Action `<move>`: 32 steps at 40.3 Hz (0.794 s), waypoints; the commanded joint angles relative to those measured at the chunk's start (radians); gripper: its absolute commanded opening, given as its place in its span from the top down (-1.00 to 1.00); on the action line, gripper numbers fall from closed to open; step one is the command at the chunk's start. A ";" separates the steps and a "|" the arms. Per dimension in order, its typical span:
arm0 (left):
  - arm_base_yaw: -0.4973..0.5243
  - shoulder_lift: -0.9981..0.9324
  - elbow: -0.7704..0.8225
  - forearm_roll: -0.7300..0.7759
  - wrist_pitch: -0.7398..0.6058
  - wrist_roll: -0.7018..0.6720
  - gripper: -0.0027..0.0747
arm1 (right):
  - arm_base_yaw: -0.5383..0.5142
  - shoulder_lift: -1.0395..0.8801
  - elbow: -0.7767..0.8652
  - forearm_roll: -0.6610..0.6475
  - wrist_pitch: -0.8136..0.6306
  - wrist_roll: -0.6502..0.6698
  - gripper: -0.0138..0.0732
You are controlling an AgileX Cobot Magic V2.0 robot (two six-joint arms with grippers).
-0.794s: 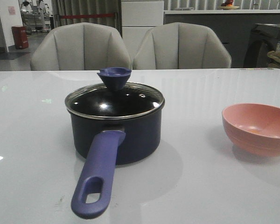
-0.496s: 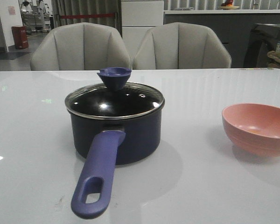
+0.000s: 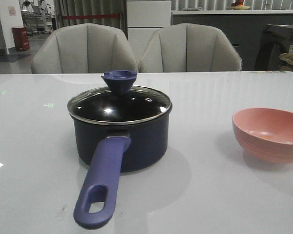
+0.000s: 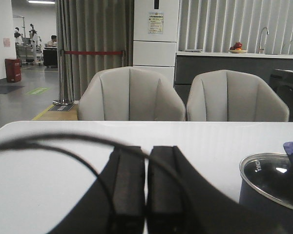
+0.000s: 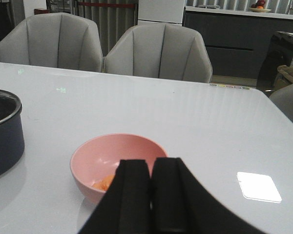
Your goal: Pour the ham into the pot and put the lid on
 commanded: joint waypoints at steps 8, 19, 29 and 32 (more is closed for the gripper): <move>0.000 0.080 -0.237 -0.011 0.066 -0.008 0.61 | -0.005 -0.019 0.008 -0.002 -0.089 -0.002 0.36; 0.000 0.281 -0.485 -0.080 0.433 -0.008 0.61 | -0.005 -0.019 0.008 -0.002 -0.089 -0.002 0.36; 0.000 0.378 -0.498 -0.096 0.430 -0.008 0.61 | -0.005 -0.019 0.008 -0.002 -0.089 -0.002 0.36; 0.000 0.403 -0.498 -0.096 0.412 -0.008 0.61 | -0.005 -0.019 0.008 -0.002 -0.089 -0.002 0.36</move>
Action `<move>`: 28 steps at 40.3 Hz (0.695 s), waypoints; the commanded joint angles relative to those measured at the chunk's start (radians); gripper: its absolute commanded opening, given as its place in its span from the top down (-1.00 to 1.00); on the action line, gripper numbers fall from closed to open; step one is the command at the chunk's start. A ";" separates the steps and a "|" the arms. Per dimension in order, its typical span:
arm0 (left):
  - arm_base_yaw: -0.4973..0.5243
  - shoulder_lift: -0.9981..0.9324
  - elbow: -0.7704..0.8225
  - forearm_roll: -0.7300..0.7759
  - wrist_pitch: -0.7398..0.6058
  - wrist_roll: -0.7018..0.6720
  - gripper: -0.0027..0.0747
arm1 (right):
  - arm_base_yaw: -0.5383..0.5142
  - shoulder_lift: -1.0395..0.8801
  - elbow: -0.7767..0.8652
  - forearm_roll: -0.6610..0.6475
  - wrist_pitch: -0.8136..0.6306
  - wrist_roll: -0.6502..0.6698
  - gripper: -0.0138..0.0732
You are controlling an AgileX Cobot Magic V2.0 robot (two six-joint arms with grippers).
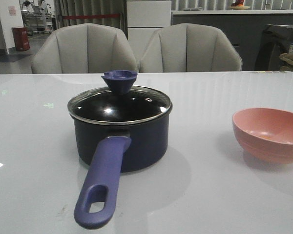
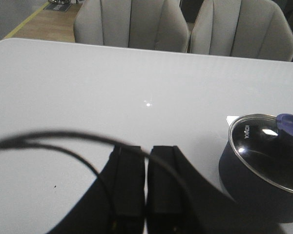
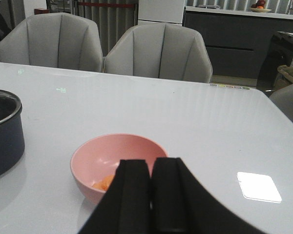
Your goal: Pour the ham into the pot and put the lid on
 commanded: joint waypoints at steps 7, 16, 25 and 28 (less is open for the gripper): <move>0.000 0.061 -0.037 0.039 -0.111 -0.002 0.61 | -0.005 -0.019 0.008 -0.002 -0.089 -0.002 0.36; 0.000 0.065 -0.037 0.060 -0.117 0.002 0.55 | -0.005 -0.019 0.008 -0.002 -0.089 -0.002 0.36; -0.020 0.065 -0.037 0.071 -0.106 0.004 -0.18 | -0.005 -0.019 0.008 -0.002 -0.089 -0.002 0.36; -0.027 0.072 -0.037 0.075 -0.108 0.004 -0.38 | -0.005 -0.019 0.008 -0.002 -0.089 -0.002 0.36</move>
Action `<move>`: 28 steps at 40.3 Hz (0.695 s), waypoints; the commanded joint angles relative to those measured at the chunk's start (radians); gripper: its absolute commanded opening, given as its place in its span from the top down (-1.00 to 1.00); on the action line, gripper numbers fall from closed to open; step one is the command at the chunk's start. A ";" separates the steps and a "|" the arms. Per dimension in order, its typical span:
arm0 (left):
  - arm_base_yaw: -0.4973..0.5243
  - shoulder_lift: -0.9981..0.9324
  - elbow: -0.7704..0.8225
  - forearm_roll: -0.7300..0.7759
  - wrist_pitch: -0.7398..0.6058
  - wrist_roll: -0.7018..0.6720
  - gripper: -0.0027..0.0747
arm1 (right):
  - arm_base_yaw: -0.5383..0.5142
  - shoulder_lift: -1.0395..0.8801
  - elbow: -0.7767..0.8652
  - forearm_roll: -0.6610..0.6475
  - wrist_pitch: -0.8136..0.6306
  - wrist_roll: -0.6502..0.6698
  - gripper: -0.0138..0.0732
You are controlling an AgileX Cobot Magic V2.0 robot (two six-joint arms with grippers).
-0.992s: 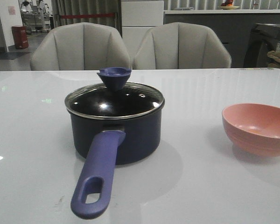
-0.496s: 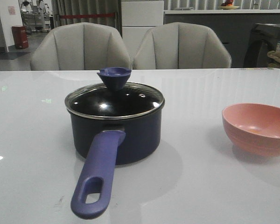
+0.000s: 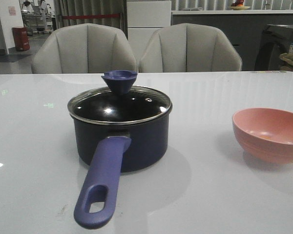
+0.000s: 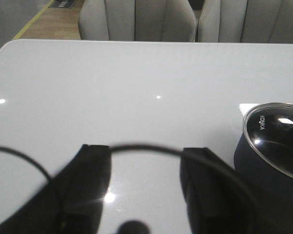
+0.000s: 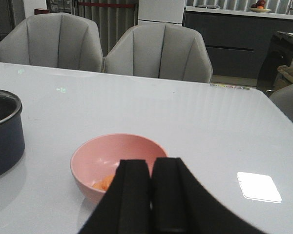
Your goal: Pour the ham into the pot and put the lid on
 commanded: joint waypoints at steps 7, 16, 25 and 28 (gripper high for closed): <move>-0.014 0.023 -0.035 0.006 -0.086 0.001 -0.42 | -0.005 -0.019 0.008 -0.002 -0.089 -0.002 0.36; -0.014 0.023 -0.035 -0.022 -0.091 0.001 -0.42 | -0.005 -0.019 0.008 -0.002 -0.089 -0.002 0.36; -0.014 0.085 -0.072 -0.040 -0.056 0.001 -0.43 | -0.005 -0.019 0.008 -0.002 -0.089 -0.002 0.36; -0.016 0.125 -0.117 -0.040 -0.006 0.001 -0.43 | -0.005 -0.019 0.008 -0.002 -0.089 -0.002 0.36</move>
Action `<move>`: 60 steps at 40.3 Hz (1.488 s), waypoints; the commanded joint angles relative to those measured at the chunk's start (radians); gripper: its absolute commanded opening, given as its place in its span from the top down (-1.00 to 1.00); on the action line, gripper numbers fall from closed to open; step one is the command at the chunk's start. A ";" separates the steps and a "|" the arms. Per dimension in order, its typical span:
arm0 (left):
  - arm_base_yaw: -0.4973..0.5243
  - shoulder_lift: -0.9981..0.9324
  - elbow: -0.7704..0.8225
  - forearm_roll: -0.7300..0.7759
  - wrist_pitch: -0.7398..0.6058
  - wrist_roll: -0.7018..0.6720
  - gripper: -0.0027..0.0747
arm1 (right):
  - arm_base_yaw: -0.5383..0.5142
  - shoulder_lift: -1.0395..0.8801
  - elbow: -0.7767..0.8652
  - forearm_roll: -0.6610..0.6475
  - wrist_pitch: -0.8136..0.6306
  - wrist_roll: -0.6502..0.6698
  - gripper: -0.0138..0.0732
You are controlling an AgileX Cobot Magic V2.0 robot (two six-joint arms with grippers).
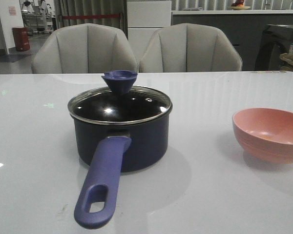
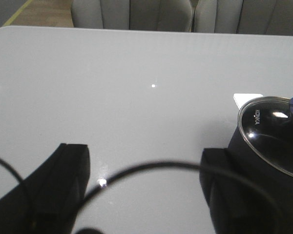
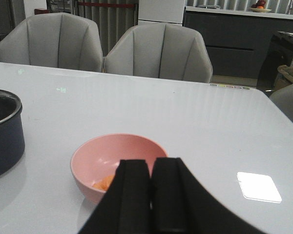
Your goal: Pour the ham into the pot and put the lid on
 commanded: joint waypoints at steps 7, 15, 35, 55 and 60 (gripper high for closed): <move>-0.067 0.181 -0.183 -0.011 0.043 -0.002 -0.65 | -0.005 -0.019 0.008 -0.002 -0.089 -0.002 0.36; -0.155 0.373 -0.306 -0.011 0.067 -0.002 -0.77 | -0.005 -0.019 0.008 -0.002 -0.089 -0.002 0.36; -0.415 0.898 -0.781 -0.033 0.225 -0.010 -0.78 | -0.005 -0.019 0.008 -0.002 -0.089 -0.002 0.36; -0.472 1.219 -1.203 -0.037 0.481 -0.012 -0.78 | -0.005 -0.019 0.008 -0.002 -0.089 -0.002 0.36; -0.472 1.274 -1.272 -0.050 0.541 -0.012 -0.78 | -0.005 -0.019 0.008 -0.002 -0.089 -0.002 0.36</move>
